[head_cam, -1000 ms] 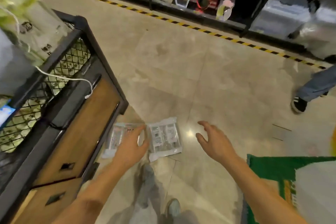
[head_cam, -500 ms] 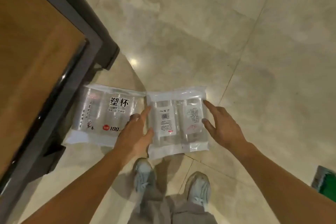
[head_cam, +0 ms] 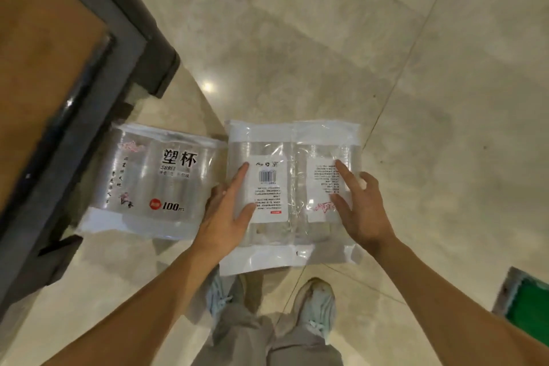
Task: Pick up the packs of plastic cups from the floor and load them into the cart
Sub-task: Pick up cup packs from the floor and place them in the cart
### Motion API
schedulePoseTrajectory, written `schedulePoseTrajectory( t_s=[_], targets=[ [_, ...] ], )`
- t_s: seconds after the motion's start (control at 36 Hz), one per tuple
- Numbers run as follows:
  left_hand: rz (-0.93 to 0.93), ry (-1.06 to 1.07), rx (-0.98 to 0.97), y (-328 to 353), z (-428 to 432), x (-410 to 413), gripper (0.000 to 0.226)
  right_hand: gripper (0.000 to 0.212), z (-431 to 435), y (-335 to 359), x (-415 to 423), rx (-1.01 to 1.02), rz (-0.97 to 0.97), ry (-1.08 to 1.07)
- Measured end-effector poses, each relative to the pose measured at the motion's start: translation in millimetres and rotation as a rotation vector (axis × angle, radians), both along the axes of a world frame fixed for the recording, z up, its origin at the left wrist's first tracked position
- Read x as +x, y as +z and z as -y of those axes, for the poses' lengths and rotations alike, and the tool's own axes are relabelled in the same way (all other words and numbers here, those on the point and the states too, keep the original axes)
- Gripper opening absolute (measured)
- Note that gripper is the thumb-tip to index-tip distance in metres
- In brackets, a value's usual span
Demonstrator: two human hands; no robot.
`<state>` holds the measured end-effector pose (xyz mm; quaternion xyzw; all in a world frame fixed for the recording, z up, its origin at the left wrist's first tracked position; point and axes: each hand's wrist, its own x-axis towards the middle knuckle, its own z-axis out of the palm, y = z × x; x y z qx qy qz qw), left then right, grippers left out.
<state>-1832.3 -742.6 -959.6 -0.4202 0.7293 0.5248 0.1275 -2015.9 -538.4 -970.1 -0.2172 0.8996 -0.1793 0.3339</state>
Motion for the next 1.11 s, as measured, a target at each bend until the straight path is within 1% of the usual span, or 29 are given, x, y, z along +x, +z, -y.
schedulePoseTrajectory(
  t_s=[0.11, 0.19, 0.31, 0.39, 0.44, 0.53, 0.64, 0.69, 0.75, 0.83, 0.92, 1.03, 1.11],
  targets=[
    [-0.066, 0.017, -0.061, 113.4, 25.7, -19.9, 0.071, 0.060, 20.2, 124.3, -17.2, -0.046, -0.060, -0.018],
    [-0.155, 0.048, -0.050, 234.6, 49.5, -38.5, 0.068, 0.059, 41.3, 249.7, -35.6, -0.125, -0.113, -0.016],
    [-0.259, 0.044, -0.099, 391.7, 90.8, -60.2, 0.062, 0.057, 74.2, 419.1, -62.7, -0.225, -0.207, 0.009],
    [-0.296, -0.012, -0.223, 509.7, 121.4, -67.1, 0.063, 0.055, 98.5, 544.6, -75.5, -0.292, -0.280, 0.030],
    [-0.339, 0.002, -0.297, 597.4, 131.6, -67.0, 0.060, 0.053, 111.7, 622.3, -79.6, -0.332, -0.312, 0.057],
    [-0.409, 0.024, -0.385, 706.7, 137.4, -57.7, 0.057, 0.051, 126.6, 724.7, -78.7, -0.380, -0.349, 0.090],
    [-0.475, 0.089, -0.392, 815.5, 141.2, -35.4, 0.061, 0.052, 138.9, 828.5, -71.5, -0.421, -0.413, 0.134],
    [-0.493, 0.142, -0.433, 853.5, 140.4, -21.9, 0.061, 0.054, 142.5, 868.6, -65.8, -0.437, -0.444, 0.175],
    [-0.507, 0.189, -0.505, 884.7, 133.8, -7.5, 0.053, 0.055, 144.5, 902.8, -56.9, -0.476, -0.467, 0.225],
    [-0.519, 0.255, -0.587, 917.4, 120.6, 17.4, 0.050, 0.053, 147.4, 937.0, -44.0, -0.518, -0.479, 0.300],
    [-0.529, 0.330, -0.616, 938.0, 104.6, 44.8, 0.049, 0.053, 154.1, 958.1, -33.2, -0.547, -0.474, 0.384],
    [-0.512, 0.399, -0.656, 953.9, 80.4, 83.3, 0.047, 0.055, 164.7, 976.2, -16.7, -0.615, -0.418, 0.511],
    [-0.486, 0.503, -0.659, 958.6, 59.4, 109.6, 0.047, 0.067, 171.8, 982.3, -0.6, -0.620, -0.379, 0.559]
  ],
)
